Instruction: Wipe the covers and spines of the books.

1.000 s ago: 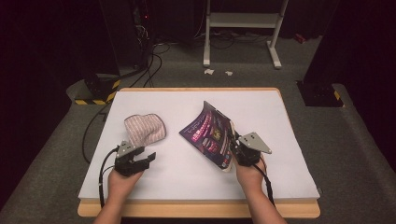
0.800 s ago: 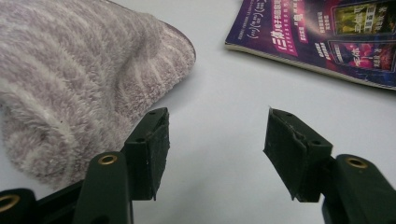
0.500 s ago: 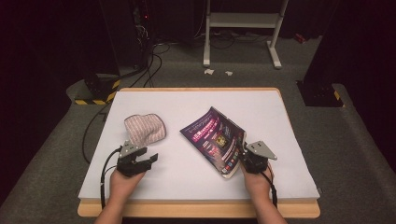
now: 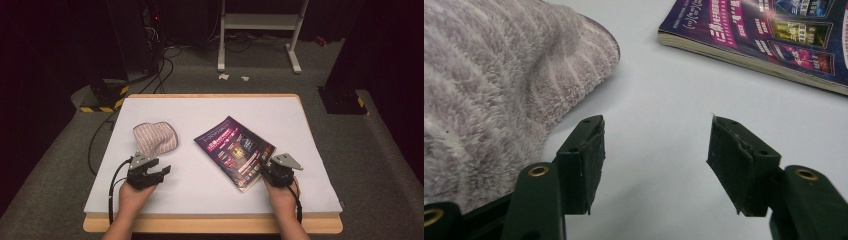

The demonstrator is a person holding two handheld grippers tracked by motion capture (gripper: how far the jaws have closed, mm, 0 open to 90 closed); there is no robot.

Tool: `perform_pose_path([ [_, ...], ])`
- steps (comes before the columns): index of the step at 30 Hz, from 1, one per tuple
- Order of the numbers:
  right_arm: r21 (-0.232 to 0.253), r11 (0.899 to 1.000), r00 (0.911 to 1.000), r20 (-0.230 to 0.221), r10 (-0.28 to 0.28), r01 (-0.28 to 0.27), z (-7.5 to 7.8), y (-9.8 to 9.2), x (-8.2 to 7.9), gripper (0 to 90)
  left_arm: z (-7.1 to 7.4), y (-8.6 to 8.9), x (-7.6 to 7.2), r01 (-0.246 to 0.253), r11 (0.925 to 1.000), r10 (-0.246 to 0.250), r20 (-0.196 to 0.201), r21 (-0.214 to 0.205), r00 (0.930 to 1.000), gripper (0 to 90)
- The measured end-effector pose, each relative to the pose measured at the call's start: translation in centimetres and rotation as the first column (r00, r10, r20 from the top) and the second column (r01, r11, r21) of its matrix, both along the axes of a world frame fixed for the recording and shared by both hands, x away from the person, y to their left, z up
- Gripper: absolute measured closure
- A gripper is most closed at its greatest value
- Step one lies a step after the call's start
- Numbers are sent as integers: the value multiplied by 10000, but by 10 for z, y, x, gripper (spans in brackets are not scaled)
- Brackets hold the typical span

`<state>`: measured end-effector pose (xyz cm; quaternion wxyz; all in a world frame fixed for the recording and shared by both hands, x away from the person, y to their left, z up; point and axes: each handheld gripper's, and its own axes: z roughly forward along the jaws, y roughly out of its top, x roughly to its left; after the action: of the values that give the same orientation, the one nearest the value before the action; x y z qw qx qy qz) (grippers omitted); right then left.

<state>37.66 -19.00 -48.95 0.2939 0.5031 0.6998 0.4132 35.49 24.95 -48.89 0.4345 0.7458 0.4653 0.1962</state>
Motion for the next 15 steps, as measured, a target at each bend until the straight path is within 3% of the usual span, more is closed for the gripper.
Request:
perform_pose_path([
  [8,4,9996,9993,-234,-277,277,0,-12,1,508,0,-2,0,25,10000,-25,-1,-39,10000,396],
  [15,-669,9957,9978,230,-621,636,3,-13,-3,502,0,-2,0,49,10000,-49,1,-57,10000,394],
])
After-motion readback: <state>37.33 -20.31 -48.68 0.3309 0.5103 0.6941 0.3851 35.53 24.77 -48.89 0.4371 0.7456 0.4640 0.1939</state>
